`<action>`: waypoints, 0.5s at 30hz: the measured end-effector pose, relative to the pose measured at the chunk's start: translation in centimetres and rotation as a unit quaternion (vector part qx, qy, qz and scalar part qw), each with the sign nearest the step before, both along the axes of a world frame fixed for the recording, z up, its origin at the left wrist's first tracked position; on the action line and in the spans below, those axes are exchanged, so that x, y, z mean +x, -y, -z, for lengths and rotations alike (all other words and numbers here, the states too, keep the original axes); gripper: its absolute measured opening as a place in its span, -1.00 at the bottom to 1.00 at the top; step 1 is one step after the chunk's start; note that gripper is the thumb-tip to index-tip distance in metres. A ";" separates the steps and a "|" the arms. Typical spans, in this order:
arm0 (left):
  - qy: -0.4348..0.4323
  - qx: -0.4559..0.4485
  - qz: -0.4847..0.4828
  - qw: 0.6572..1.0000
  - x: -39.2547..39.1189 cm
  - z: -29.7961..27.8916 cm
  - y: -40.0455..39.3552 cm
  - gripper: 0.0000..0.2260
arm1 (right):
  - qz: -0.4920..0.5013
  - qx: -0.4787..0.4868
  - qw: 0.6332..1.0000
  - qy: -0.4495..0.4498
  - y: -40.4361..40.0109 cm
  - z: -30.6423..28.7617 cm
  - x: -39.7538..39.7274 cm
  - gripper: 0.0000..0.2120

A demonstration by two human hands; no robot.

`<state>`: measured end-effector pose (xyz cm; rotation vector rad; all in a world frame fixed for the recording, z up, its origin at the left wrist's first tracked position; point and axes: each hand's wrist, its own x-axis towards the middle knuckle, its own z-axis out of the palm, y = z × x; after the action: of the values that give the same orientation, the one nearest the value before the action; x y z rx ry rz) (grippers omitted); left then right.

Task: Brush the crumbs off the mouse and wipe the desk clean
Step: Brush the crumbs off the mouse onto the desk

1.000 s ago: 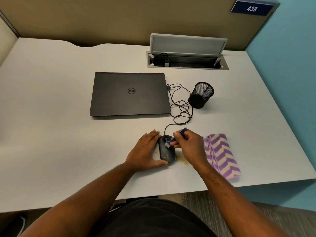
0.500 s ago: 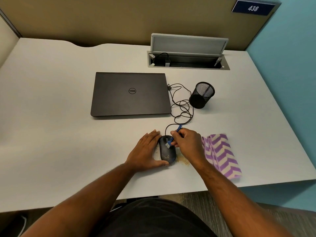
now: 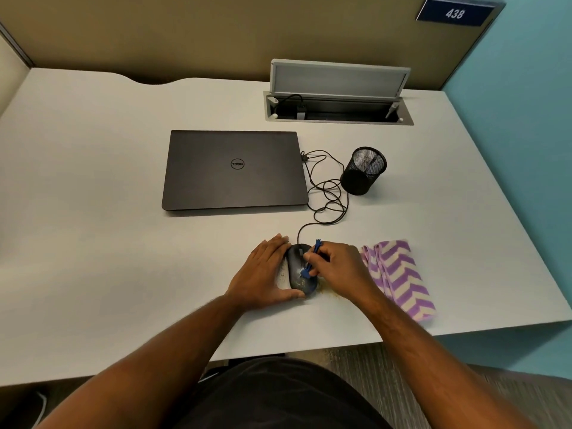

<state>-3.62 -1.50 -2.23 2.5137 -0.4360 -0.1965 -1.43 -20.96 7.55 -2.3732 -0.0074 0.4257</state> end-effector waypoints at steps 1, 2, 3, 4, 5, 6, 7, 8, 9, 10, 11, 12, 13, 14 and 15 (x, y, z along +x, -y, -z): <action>-0.002 -0.001 0.000 1.000 0.0 0.0 0.0 0.04 | 0.005 0.024 1.000 -0.004 0.2 0.0 -0.2 -0.82; -0.004 -0.002 0.000 1.000 0.0 0.0 0.0 0.04 | 0.024 0.057 0.998 -0.006 0.4 0.1 -0.3 -0.84; -0.006 -0.002 0.001 1.000 0.1 0.1 0.0 0.03 | 0.050 0.090 0.995 -0.003 0.6 0.1 -0.5 -0.87; -0.008 -0.002 0.000 1.000 0.1 0.1 0.0 0.03 | 0.068 0.108 0.992 0.005 0.8 0.1 -0.6 -0.89; -0.011 -0.004 0.000 1.000 0.1 0.1 0.0 0.03 | 0.071 0.107 0.992 0.015 1.0 0.2 -0.8 -0.91; -0.012 -0.007 0.000 1.000 0.1 0.2 0.1 0.03 | 0.059 0.096 0.993 0.017 1.1 0.4 -1.1 -0.91; -0.013 -0.010 -0.001 1.000 0.1 0.2 0.0 0.03 | 0.037 0.081 0.996 0.012 1.2 0.5 -1.5 -0.90; -0.012 -0.011 -0.001 1.000 0.1 0.3 0.0 0.03 | 0.012 0.067 0.998 0.004 1.2 0.6 -1.8 -0.89; -0.011 -0.010 -0.001 1.000 0.1 0.3 0.0 0.03 | -0.005 0.059 0.998 -0.002 1.2 0.6 -2.0 -0.88; -0.010 -0.009 0.000 1.000 0.1 0.3 0.0 0.03 | -0.010 0.067 0.998 -0.004 1.1 0.5 -2.1 -0.88; -0.010 -0.010 0.001 1.000 0.1 0.3 0.0 0.03 | -0.009 0.084 0.996 -0.003 1.0 0.4 -2.1 -0.89; -0.009 -0.011 0.000 1.000 0.0 0.3 0.1 0.04 | -0.014 0.099 0.995 0.000 0.8 0.2 -2.0 -0.89; -0.006 -0.012 0.000 1.000 0.0 0.3 0.1 0.04 | -0.029 0.107 0.994 0.004 0.6 0.1 -1.9 -0.88; -0.005 -0.013 -0.001 1.000 0.1 0.3 0.1 0.04 | -0.050 0.103 0.993 0.007 0.3 0.1 -1.9 -0.87; -0.003 -0.014 -0.001 1.000 0.1 0.3 0.0 0.04 | -0.074 0.091 0.993 0.006 0.1 0.1 -1.8 -0.85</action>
<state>-3.56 -1.54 -2.53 2.4850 -0.4303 -0.1960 -3.27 -21.05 7.45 -2.2024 -0.2205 0.4613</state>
